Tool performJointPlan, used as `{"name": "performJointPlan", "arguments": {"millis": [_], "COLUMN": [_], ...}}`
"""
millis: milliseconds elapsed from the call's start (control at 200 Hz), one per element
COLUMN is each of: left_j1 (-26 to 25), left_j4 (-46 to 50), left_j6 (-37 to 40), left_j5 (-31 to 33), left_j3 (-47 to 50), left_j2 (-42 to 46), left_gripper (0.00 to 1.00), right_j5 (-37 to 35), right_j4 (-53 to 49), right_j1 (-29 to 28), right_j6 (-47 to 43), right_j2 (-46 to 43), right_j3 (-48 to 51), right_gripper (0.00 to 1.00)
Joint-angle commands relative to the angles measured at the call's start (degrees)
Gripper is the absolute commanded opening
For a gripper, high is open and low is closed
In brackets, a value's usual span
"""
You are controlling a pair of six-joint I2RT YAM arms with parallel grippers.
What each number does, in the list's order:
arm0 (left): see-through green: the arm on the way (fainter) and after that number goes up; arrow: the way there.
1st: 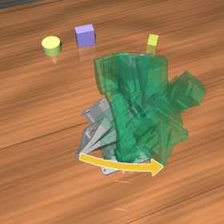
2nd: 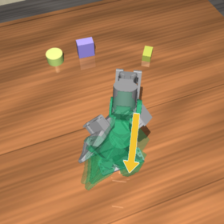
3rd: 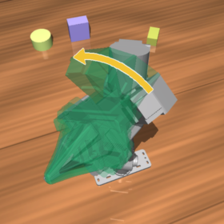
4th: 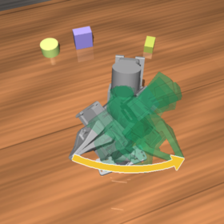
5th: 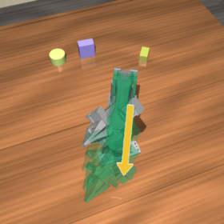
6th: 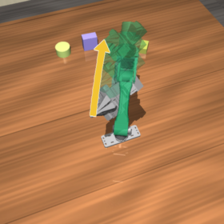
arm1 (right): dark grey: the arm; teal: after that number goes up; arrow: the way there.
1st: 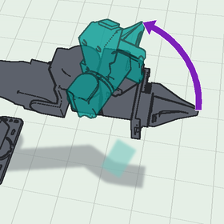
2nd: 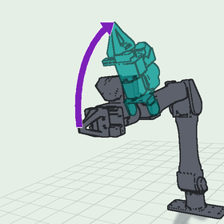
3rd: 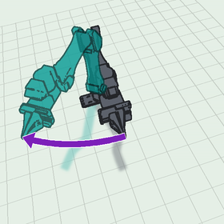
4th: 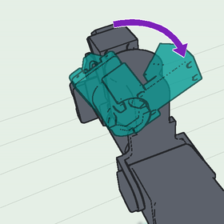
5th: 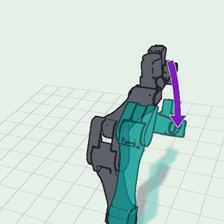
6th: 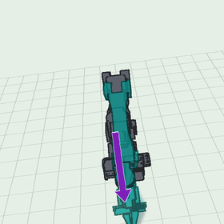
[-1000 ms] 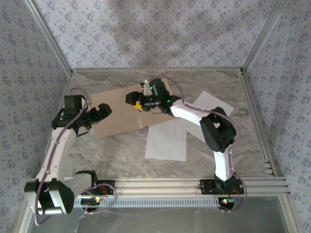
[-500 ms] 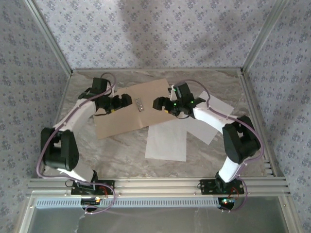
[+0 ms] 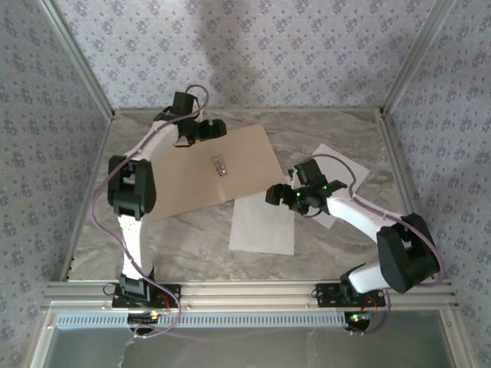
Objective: Put the files into the folder
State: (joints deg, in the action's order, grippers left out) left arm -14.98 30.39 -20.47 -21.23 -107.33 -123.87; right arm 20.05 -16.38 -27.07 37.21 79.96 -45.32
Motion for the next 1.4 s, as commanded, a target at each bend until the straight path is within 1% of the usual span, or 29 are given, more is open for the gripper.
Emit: {"name": "performJointPlan", "arguments": {"millis": [0, 120, 140, 290, 415, 645, 795, 904, 1069, 1189, 1394], "left_j1": [-2.24, -4.18, -4.46, -6.76, -8.42, -11.06, -12.97, -14.27, -16.77, -17.84, -18.38], "left_j4": [5.29, 8.12, 10.04, 16.07, 17.34, 16.55, 16.89, 17.02, 13.21, 12.56, 13.81], "left_j6": [2.85, 4.81, 5.09, 6.87, 7.19, 7.08, 7.25, 6.59, 5.47, 4.24, 2.19], "left_j5": [-1.26, -1.74, -1.87, -2.08, -3.22, -6.36, -7.37, -5.73, -6.4, -7.42, -4.5], "left_j3": [-9.83, -19.62, -21.42, -33.98, -38.82, -39.54, -38.86, -36.79, -30.86, -30.28, -30.99], "left_j2": [-6.28, -13.46, -14.84, -23.3, -27.37, -29.8, -30.03, -29.53, -26.88, -25.83, -22.0], "left_gripper": [0.92, 0.92, 0.92, 0.92, 0.92, 0.93, 0.92, 0.91, 0.91, 0.91, 0.92], "right_j5": [-1.22, -1.82, -2.05, -1.64, -0.79, 0.42, 1.62, 2.35, 1.59, 1.65, 1.59], "right_j4": [-2.36, -3.6, -3.96, -6.53, -6.81, -8.11, -8.28, -8.39, -10.12, -9.81, -7.6], "right_j1": [0.05, 0.12, 0.16, 0.91, 2.48, 5.93, 8.19, 9.52, 11.03, 11.16, 11.08], "right_j6": [2.31, 2.58, 2.56, 2.23, 2.25, 1.53, 1.19, 0.92, 0.43, 0.31, 0.94], "right_j2": [-3.84, -7.43, -7.79, -10.54, -12.82, -15.77, -16.42, -16.51, -17.12, -17.21, -17.06], "right_j3": [3.41, 6.53, 6.75, 8.61, 10.2, 11.31, 12.0, 12.1, 11.77, 11.74, 11.96], "right_gripper": [0.82, 0.82, 0.82, 0.82, 0.81, 0.81, 0.78, 0.76, 0.74, 0.73, 0.72]}}
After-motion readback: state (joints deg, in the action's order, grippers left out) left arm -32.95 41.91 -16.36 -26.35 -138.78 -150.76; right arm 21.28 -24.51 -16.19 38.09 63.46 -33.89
